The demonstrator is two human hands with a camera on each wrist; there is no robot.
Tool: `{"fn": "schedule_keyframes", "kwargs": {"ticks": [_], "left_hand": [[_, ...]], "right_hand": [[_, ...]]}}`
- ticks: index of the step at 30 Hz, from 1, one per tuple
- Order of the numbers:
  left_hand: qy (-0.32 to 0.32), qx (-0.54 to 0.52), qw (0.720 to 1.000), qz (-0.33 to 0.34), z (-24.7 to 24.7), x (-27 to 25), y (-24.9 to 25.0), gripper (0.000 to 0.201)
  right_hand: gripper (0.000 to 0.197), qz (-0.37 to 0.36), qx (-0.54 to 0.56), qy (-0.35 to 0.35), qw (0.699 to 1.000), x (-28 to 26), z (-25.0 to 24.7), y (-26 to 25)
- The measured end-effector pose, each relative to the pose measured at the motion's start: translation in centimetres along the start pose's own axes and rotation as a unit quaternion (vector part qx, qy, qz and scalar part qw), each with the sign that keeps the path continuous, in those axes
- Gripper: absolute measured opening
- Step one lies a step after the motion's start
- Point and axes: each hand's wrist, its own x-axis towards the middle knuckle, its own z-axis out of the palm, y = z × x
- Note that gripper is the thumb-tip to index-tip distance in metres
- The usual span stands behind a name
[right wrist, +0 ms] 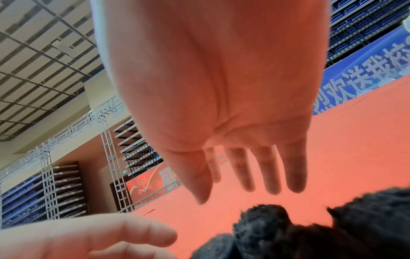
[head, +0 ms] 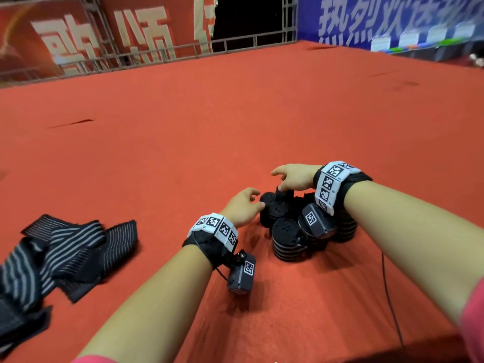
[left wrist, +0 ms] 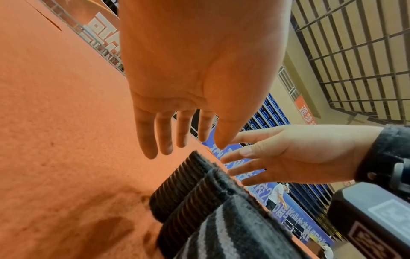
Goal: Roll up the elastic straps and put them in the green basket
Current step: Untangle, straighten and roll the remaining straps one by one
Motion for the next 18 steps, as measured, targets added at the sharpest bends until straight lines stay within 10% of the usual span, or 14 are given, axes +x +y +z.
{"fn": "schedule_keyframes", "kwargs": {"ticks": [18], "left_hand": [[0.114, 0.043, 0.992, -0.014, -14.3, -14.6, -7.8, 0.031]], "right_hand": [[0.05, -0.143, 0.022, 0.036, 0.989, -4.1, 6.3, -20.4]]}}
